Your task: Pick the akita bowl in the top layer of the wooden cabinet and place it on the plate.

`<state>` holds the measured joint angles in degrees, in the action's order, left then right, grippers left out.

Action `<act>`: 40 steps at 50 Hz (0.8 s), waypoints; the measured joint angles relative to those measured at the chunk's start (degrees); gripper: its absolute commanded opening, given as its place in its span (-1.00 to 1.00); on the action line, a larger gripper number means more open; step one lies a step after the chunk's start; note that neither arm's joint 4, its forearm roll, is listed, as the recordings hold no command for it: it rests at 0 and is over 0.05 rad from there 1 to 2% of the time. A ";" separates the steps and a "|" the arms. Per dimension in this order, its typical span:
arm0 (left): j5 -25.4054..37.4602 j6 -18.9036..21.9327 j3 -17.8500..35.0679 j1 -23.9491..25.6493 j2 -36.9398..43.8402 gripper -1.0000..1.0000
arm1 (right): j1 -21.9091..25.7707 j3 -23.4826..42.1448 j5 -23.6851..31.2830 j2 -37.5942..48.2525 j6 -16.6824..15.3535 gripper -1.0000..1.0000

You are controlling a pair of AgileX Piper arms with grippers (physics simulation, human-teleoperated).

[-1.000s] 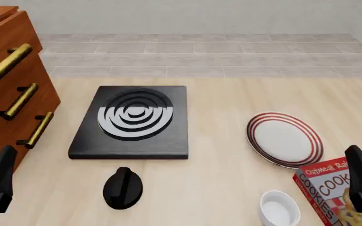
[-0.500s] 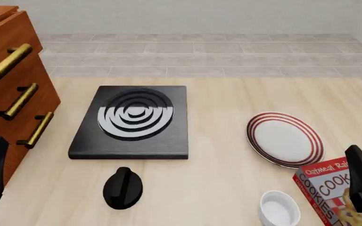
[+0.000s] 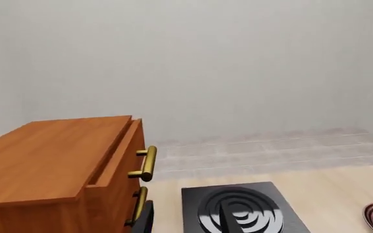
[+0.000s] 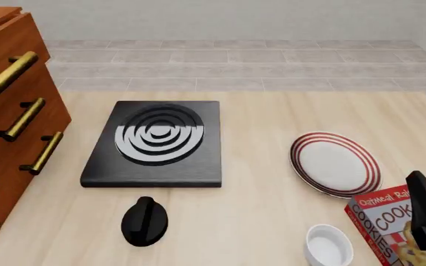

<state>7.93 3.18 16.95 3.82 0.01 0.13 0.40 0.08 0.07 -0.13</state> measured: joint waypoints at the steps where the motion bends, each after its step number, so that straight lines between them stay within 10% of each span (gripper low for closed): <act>1: 0.44 0.03 0.66 0.08 0.00 1.00 | 0.00 0.00 0.00 0.00 0.00 1.00; 40: 9.13 1.51 17.03 2.97 4.44 1.00 | -0.06 0.22 -0.48 0.59 0.24 1.00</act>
<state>17.05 4.69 33.99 6.79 4.45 0.06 0.61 -0.40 0.66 0.11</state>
